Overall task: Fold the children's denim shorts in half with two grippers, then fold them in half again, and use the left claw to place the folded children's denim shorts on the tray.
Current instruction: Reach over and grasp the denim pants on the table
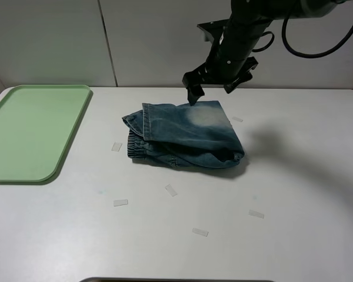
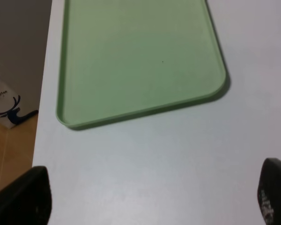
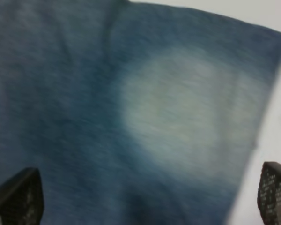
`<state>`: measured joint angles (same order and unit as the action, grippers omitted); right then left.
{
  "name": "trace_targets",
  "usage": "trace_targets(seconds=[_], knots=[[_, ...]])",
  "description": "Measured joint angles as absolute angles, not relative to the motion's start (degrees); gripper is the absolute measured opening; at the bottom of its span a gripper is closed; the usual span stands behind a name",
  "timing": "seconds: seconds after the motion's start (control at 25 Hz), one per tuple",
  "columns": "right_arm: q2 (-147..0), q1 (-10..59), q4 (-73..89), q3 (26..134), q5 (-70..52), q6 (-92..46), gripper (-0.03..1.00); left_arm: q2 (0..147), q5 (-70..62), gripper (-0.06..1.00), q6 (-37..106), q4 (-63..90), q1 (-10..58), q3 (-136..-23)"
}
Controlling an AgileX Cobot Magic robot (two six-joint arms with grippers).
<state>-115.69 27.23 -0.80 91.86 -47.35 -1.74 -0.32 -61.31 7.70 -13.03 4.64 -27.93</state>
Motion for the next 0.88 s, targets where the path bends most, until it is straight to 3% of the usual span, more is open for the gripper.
trace_targets(seconds=[0.36,0.88], knots=[[-104.45,18.04,-12.12,88.04,-53.59,5.74,0.69,-0.32,-61.31,0.87,7.70,-13.03,4.64,-27.93],[-70.33,7.31,-9.29,62.04,-50.22,5.98,0.69,-0.32,-61.31,0.87,7.70,-13.03,4.64,-27.93]])
